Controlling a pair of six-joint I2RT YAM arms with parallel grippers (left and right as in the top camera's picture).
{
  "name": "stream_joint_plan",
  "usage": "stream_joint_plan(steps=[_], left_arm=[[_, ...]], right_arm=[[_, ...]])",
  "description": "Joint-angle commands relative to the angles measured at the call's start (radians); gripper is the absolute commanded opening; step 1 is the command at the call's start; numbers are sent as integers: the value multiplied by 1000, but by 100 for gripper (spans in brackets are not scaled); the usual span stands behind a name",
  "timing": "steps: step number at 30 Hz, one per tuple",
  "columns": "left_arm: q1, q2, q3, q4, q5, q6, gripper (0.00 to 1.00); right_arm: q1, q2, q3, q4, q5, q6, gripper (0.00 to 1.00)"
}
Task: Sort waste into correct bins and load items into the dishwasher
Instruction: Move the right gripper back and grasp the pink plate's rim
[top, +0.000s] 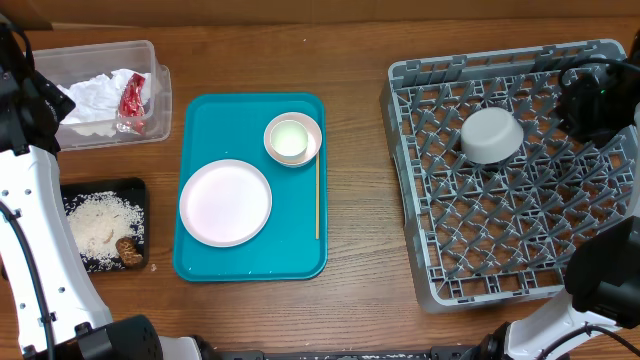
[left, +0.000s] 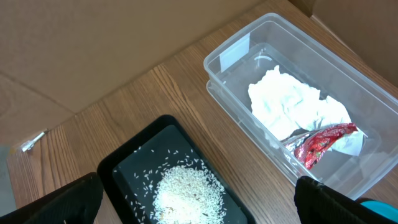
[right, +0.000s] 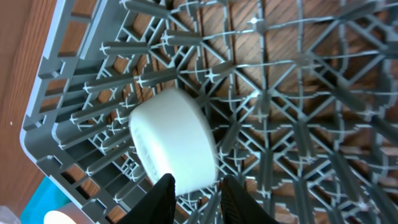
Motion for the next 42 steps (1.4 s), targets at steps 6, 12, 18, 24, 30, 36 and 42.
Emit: stream_joint_plan(steps=[6,12,18,24,30,36,42], left_arm=[[4,5,-1,0,3,-10,100],[4,5,-1,0,3,-10,100],[4,5,-1,0,3,-10,100],[4,5,-1,0,3,-10,100],[4,5,-1,0,3,-10,100],[4,5,-1,0,3,-10,100],[4,5,-1,0,3,-10,100]], right_arm=[[126,2,48,30,58,-49,8],[234,19,-7,77,159,-44,4],[254,108,-42,84,181,-37,4],[238,131,-37,70,217,5,4],[222,125,-30,27,302,54,4],[248,5,21,-4,305,93,4],[384,-136,21,83,15,-38,15]])
